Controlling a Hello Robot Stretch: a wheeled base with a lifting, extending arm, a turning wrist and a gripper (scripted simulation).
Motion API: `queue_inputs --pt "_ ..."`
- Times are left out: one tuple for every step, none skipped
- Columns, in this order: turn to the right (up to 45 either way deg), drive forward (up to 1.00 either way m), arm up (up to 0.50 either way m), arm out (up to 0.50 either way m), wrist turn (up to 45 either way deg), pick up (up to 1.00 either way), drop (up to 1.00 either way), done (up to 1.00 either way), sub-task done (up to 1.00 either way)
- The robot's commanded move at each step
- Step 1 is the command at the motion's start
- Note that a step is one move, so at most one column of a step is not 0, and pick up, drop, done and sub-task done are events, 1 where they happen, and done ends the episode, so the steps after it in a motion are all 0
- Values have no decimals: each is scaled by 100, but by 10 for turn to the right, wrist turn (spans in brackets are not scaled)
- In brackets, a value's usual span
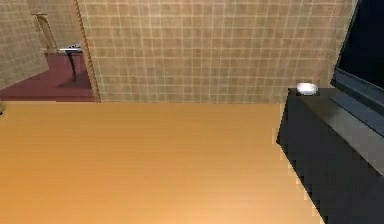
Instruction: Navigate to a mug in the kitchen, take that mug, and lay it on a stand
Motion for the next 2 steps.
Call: queue_inputs --pt "-360 0 0 0 0 0 0 0 0" --pt "0 100 0 0 0 0 0 0 0"
